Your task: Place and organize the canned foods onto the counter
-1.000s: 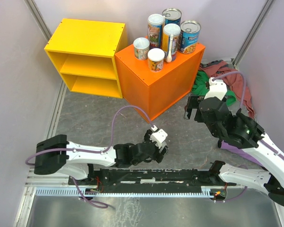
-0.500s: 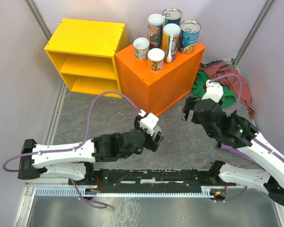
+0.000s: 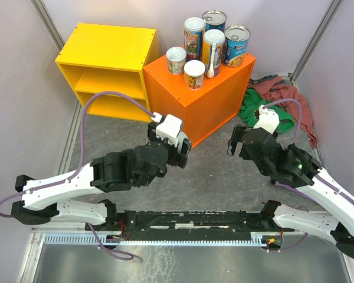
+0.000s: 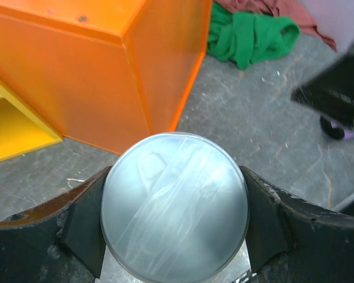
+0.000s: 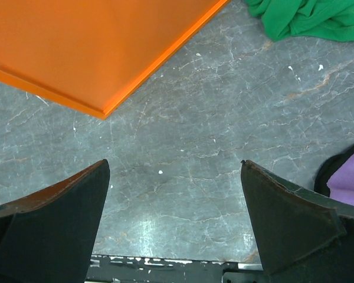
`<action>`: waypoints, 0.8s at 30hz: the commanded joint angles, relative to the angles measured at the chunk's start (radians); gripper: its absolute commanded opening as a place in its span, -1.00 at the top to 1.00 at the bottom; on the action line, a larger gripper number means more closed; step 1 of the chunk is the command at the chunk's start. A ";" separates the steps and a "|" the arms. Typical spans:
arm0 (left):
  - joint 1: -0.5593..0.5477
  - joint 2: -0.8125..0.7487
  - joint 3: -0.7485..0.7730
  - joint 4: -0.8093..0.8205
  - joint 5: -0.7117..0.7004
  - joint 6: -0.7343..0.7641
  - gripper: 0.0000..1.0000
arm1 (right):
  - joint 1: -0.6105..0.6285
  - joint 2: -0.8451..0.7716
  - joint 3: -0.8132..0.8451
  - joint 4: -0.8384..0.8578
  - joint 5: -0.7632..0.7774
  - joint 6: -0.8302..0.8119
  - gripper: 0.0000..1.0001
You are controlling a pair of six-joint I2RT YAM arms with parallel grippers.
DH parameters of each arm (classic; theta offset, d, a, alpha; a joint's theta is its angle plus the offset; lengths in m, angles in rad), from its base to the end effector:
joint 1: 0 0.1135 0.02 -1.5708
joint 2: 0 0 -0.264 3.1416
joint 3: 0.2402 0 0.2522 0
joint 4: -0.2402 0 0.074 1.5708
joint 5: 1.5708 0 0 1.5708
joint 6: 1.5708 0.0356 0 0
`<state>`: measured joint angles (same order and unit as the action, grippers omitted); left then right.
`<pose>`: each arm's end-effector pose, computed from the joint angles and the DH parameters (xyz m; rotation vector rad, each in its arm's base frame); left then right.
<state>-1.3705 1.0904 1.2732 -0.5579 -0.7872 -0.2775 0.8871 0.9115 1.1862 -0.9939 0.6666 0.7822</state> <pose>0.0685 -0.2108 0.4148 0.4950 1.7824 -0.3875 0.1147 0.1059 0.3792 0.2189 2.1113 0.2173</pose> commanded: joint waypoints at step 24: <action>0.456 0.405 0.877 -0.147 -0.011 0.171 0.95 | -0.004 -0.253 0.003 -0.214 -0.155 -0.096 -0.96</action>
<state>-0.9970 1.4628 2.0262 -0.8101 -0.8448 -0.2028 0.8871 0.6582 1.1454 -1.1828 0.4969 0.7200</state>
